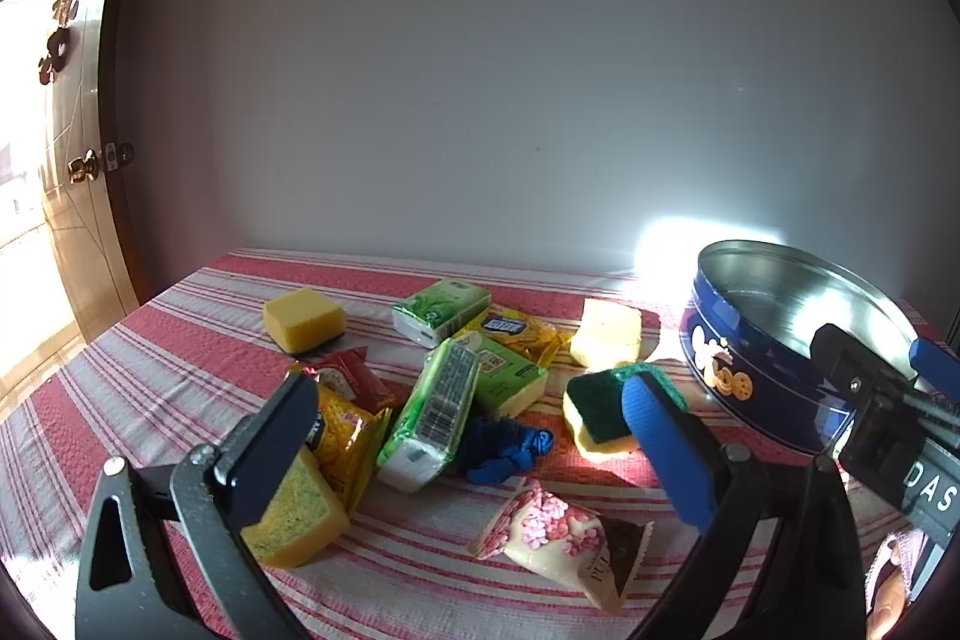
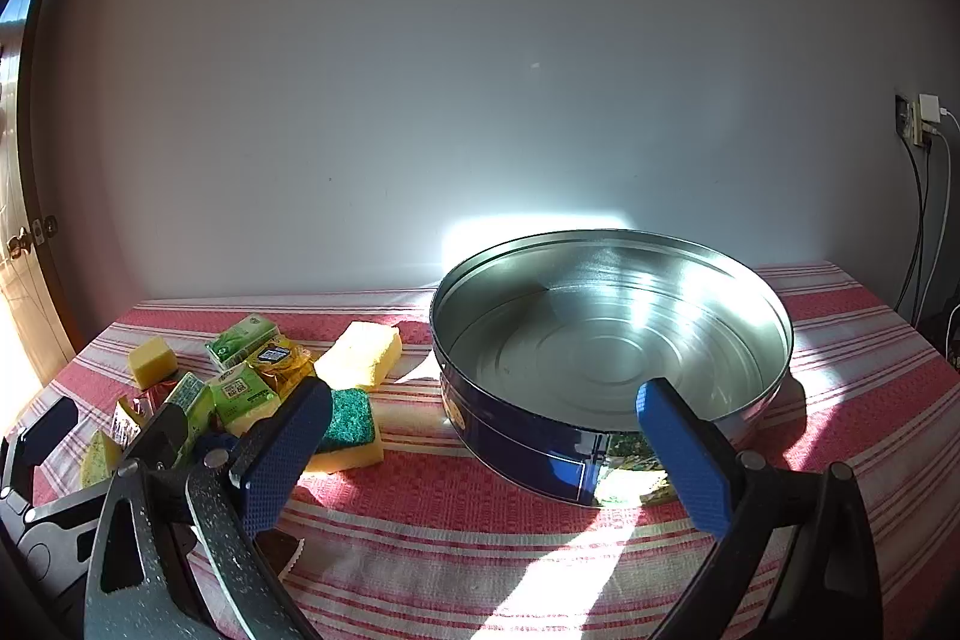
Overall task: Organize objects
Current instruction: 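Move both tools toward the pile of items beside the blue tin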
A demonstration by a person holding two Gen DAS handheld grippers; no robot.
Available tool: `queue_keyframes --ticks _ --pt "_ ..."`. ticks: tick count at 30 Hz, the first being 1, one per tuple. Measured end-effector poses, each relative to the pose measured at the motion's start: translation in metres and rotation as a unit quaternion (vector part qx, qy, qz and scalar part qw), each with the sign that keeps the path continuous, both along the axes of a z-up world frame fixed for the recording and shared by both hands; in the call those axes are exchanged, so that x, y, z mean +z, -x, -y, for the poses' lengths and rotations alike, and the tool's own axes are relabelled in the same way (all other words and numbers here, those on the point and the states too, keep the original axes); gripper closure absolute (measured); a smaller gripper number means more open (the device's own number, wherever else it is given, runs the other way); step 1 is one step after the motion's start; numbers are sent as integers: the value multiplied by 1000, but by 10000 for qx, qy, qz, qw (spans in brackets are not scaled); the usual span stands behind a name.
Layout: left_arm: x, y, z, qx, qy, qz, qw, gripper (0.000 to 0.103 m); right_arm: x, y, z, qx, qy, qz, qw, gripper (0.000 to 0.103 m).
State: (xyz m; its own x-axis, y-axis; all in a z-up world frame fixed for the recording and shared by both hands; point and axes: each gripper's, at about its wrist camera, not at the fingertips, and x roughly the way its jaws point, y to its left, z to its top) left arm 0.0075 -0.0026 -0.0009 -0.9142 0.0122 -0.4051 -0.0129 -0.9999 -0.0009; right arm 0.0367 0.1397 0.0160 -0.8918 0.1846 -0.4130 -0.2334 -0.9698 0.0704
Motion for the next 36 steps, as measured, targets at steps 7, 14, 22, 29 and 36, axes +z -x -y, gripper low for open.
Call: queue_keyframes --ticks 7,14,22,29,36 --pt "1 0 -1 -30 29 -12 10000 0 -2 0 0 5 11 -5 10000 0" --pt "2 0 -2 -16 36 -22 10000 0 -2 0 1 1 6 -8 10000 0" --pt "1 1 0 2 7 32 10000 0 -2 0 2 15 -29 -28 10000 0" --pt "0 3 1 38 7 106 9999 0 -2 -1 4 16 -27 -17 10000 0" --pt "-1 5 2 62 8 178 9998 0 -3 -1 5 70 -18 0 10000 0"
